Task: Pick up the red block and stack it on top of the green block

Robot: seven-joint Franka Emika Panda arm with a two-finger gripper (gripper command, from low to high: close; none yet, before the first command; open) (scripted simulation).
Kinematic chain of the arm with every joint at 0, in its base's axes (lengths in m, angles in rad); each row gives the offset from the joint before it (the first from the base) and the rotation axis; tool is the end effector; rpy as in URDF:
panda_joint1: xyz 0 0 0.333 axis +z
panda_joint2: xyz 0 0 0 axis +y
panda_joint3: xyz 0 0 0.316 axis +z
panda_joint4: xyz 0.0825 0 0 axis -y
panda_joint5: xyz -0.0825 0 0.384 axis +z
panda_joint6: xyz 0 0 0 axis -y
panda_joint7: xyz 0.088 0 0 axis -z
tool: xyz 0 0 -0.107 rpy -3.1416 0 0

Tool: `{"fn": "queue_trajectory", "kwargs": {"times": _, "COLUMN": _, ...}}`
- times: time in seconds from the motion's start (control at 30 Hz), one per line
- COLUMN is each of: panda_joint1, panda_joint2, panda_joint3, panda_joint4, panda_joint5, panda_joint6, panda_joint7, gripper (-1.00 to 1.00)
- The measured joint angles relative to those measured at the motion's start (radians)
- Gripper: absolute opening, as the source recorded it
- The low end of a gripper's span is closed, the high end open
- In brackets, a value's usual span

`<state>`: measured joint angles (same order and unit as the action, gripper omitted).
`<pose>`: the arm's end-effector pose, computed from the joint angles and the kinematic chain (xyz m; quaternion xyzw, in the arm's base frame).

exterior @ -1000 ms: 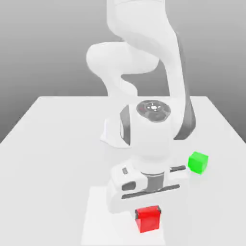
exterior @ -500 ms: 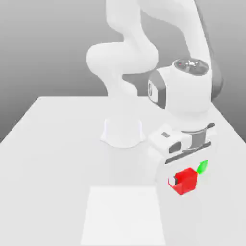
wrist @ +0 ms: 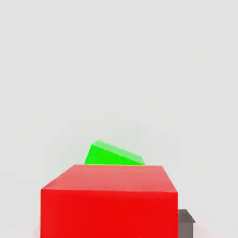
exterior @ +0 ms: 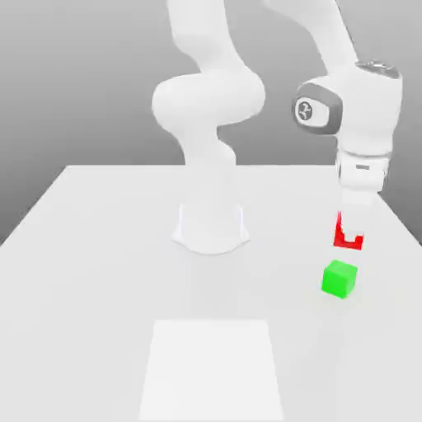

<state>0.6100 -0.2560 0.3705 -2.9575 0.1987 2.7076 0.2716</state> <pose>0.1966 0.2586 0.2362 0.9668 0.2556 0.0017 0.0043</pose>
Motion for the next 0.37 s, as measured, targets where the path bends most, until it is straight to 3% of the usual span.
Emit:
{"fn": "queue_trajectory", "kwargs": {"times": 0.27, "panda_joint1": -0.065, "panda_joint2": 0.21, "panda_joint3": 0.022, "panda_joint4": 0.002, "panda_joint5": -0.168, "panda_joint6": 0.203, "panda_joint7": 0.113, "gripper": -1.0}}
{"fn": "queue_trajectory", "kwargs": {"times": 0.3, "panda_joint1": -0.059, "panda_joint2": 0.239, "panda_joint3": 0.01, "panda_joint4": 0.002, "panda_joint5": -0.196, "panda_joint6": 0.231, "panda_joint7": 0.132, "gripper": 1.0}}
{"fn": "queue_trajectory", "kwargs": {"times": 0.37, "panda_joint1": -0.064, "panda_joint2": 0.239, "panda_joint3": 0.01, "panda_joint4": 0.002, "panda_joint5": -0.196, "panda_joint6": 0.231, "panda_joint7": 0.132, "gripper": 1.0}}
